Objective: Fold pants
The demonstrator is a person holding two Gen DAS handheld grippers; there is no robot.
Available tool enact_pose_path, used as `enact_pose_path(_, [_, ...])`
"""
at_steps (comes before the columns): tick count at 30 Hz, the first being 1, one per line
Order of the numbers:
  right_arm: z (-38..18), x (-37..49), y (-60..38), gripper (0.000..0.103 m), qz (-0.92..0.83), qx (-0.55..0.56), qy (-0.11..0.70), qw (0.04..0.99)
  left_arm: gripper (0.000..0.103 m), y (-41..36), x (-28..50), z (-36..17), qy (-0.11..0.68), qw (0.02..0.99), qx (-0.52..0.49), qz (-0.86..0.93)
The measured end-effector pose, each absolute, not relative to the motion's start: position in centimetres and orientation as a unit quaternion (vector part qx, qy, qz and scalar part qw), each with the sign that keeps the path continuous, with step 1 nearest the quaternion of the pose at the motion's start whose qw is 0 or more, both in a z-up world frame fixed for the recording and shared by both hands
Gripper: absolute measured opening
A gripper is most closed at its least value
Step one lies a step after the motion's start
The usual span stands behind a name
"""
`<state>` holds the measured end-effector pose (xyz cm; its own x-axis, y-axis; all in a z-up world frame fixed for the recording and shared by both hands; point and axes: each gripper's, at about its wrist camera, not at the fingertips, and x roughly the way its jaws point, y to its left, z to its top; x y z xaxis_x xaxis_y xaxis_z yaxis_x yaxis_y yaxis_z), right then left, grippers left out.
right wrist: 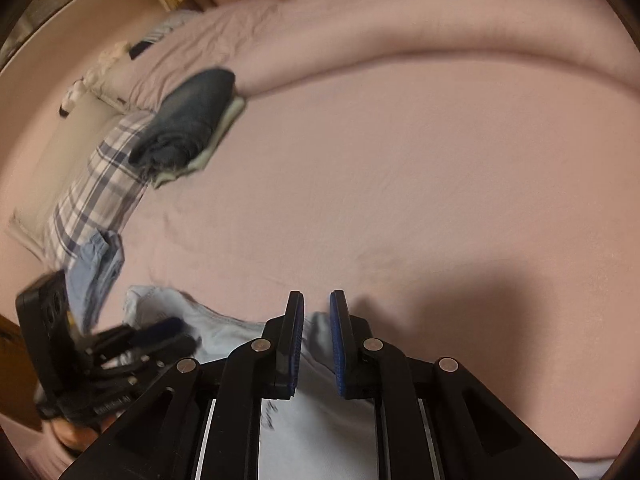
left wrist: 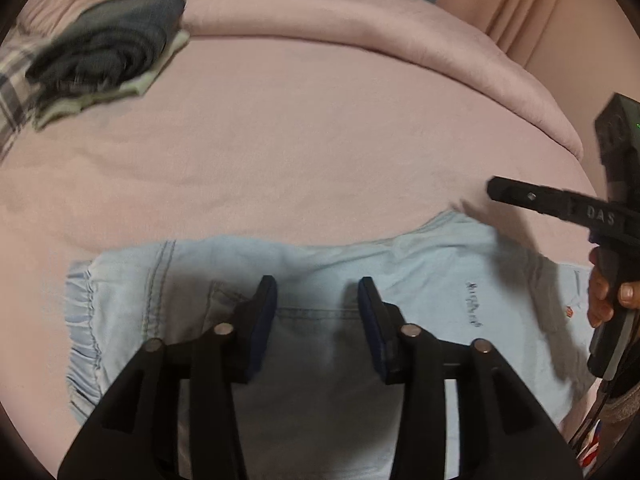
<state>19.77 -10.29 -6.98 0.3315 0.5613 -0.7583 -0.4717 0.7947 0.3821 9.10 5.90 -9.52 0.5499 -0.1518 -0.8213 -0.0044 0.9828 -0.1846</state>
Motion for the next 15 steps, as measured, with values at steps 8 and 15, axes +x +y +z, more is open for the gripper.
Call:
enact_pose_path(8, [-6.5,15.6,-13.3,0.012,0.303,-0.015,0.477,0.825,0.048,-0.8,11.5,-8.8,0.469,0.873,-0.051,-0.125])
enact_pose_path(15, [-10.6,17.1,-13.5,0.012,0.255,-0.035,0.503,0.825,0.061,-6.9,15.2,-11.6,0.493,0.860,0.010,-0.131])
